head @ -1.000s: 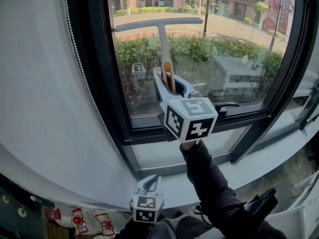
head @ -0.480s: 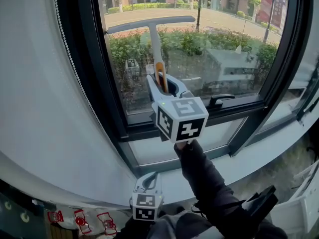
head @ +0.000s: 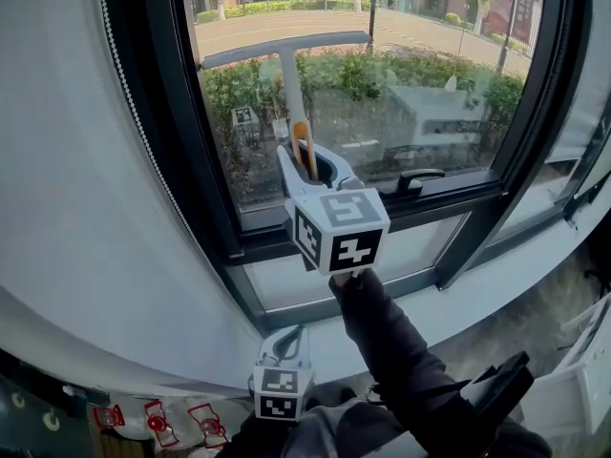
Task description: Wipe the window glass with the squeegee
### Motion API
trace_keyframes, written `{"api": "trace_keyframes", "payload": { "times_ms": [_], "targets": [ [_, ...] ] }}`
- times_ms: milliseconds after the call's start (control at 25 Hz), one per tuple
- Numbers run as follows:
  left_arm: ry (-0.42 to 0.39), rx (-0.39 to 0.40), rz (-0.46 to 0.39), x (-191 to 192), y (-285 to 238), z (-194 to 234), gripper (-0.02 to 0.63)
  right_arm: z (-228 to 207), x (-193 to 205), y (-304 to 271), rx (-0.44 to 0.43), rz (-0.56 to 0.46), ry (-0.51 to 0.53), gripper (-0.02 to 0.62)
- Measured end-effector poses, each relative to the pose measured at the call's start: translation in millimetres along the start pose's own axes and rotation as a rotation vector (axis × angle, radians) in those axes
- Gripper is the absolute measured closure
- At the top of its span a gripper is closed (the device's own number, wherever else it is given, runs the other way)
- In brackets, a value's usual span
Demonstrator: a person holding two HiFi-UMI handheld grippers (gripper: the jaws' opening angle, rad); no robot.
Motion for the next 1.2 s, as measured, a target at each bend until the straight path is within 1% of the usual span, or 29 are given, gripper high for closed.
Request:
{"api": "trace_keyframes", "payload": {
  "times_ms": [320,560,1200],
  "targets": [
    [-0.008,0.010,0.007,4,3,-1,0.606,2,16,5,-0.005,0.014,-0.023,0.528],
    [-0.010,0.001,0.012,5,5,1,0.606,2,22,5,-0.014,0.020,-0.043,0.528],
    [-0.008,0.002,0.015,9,6,-1,0.606,3,41,9,-0.016,0.047,-0.061,0.528]
  ]
}}
Point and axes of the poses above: the fingertips, and each gripper's own axes: y backward along the fingers, z to its left, x out of its underside, the point moved 2 cm from there along y, backward along the fingers, and after that the axes turned 1 degree about y, right-handed, at the moved point
